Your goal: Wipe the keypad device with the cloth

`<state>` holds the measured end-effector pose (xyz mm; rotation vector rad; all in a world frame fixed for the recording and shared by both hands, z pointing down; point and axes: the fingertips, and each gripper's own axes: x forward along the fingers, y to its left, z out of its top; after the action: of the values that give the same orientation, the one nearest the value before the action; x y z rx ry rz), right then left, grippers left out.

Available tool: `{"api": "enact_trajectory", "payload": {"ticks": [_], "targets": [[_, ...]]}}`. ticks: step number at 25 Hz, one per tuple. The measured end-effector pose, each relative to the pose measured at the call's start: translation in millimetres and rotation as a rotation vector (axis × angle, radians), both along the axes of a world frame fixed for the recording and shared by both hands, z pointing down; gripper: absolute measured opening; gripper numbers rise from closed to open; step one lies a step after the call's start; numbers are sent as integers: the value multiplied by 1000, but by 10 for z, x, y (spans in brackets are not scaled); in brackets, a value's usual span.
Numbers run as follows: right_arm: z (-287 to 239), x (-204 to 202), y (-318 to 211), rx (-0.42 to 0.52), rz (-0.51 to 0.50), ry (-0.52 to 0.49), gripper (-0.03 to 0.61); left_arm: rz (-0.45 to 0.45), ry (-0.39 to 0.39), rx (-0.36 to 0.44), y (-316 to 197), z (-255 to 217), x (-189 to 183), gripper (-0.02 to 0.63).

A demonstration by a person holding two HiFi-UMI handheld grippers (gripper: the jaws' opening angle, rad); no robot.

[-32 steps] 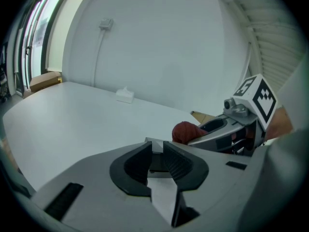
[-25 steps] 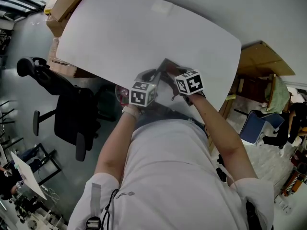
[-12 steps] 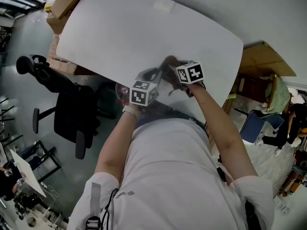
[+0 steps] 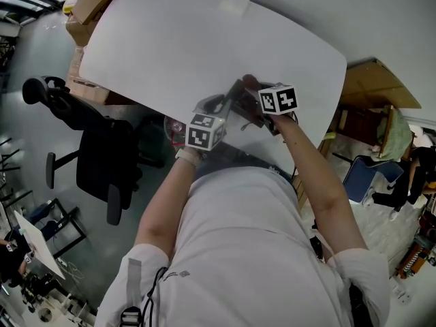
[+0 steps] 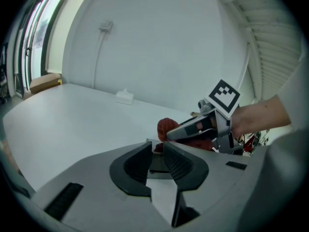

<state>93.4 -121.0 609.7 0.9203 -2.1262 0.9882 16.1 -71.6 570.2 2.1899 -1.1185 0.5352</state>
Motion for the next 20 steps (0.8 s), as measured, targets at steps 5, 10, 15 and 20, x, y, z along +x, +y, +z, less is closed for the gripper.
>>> {"api": "enact_trajectory", "payload": {"ticks": [5,10,15,20], "targets": [[-209,387,210,10,114,-58,130,2,-30,20,-97,-87,-23,66],[-331,684,599,-27,219,-116,132,121,-78,15,-215,-37,82,66],[-334,728,913,-71,315,-171,132,192,-110,-28,-186,146,182,64],[-273,648,956,-57,363,-166,132,176,-146,-38,-169,174,180,61]]}}
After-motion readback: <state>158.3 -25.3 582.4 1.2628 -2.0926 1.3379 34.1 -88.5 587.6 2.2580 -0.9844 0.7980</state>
